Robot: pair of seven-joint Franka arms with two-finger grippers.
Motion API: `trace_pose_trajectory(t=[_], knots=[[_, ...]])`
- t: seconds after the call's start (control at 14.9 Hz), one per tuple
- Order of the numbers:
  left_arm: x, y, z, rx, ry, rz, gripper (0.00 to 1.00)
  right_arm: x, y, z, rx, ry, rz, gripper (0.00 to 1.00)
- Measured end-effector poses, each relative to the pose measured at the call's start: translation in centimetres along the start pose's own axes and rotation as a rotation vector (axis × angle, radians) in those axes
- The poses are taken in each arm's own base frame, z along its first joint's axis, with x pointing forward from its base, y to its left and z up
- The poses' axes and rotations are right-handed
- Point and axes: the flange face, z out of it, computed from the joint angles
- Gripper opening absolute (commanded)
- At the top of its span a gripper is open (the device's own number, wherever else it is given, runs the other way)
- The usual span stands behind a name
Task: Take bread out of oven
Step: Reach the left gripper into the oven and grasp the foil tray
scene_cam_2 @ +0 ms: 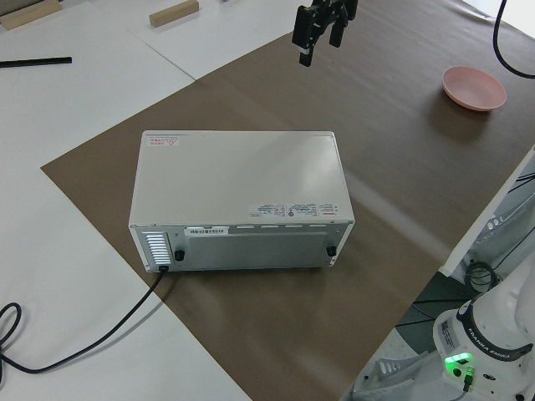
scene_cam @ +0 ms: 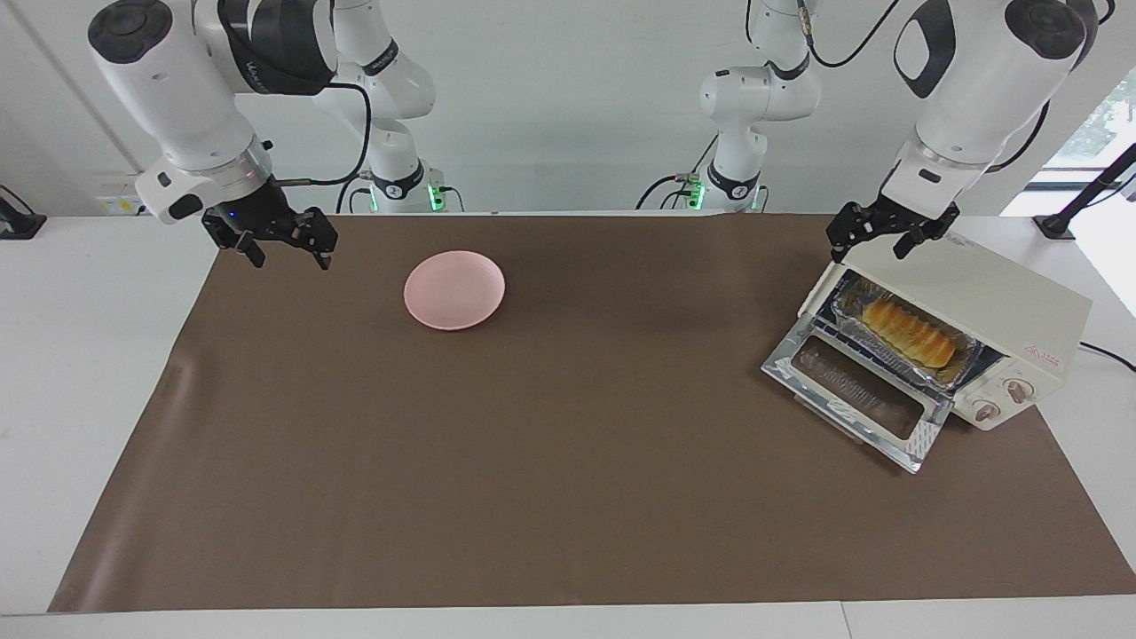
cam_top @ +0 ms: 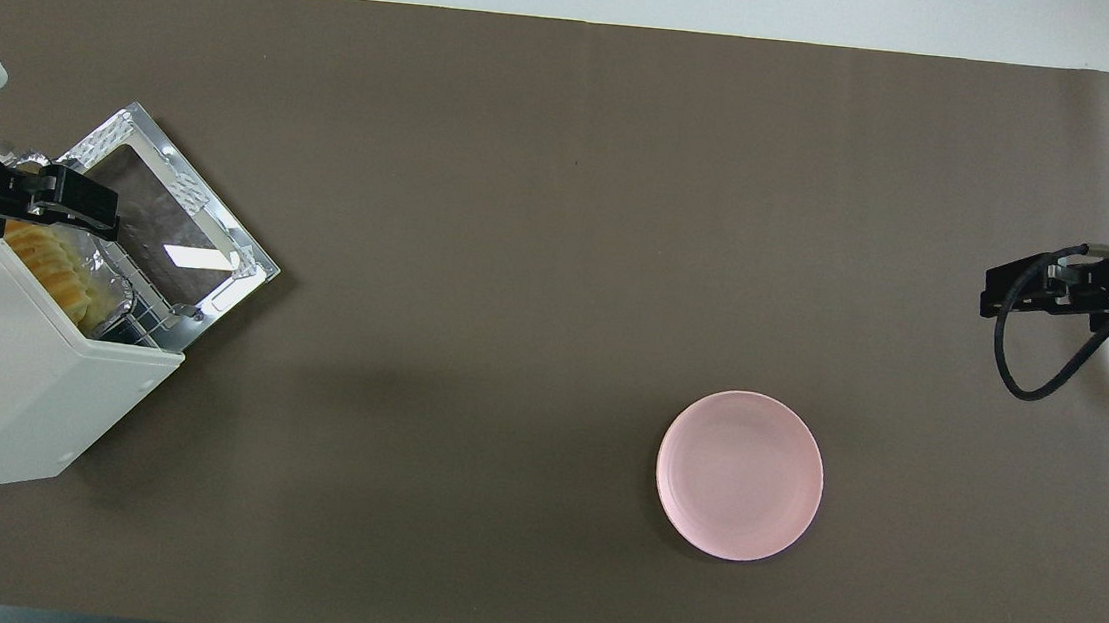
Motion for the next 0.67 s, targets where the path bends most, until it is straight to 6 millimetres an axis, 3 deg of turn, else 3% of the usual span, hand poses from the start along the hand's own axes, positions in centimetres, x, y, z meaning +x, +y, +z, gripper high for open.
trace_pose_trajectory(t=[0.27,0.47,0.67], knots=[[4.1,-0.4,4.0,0.103,-0.022,-0.206,1.0,0.0,0.0,0.0,0.0,0.0,0.0,1.0],[7.5,1.3,8.2,0.166,0.008,-0.335,1.0,0.0,0.0,0.0,0.0,0.0,0.0,1.0],[9.3,1.3,11.5,0.227,0.055,-0.465,1.0,0.0,0.0,0.0,0.0,0.0,0.0,1.0]])
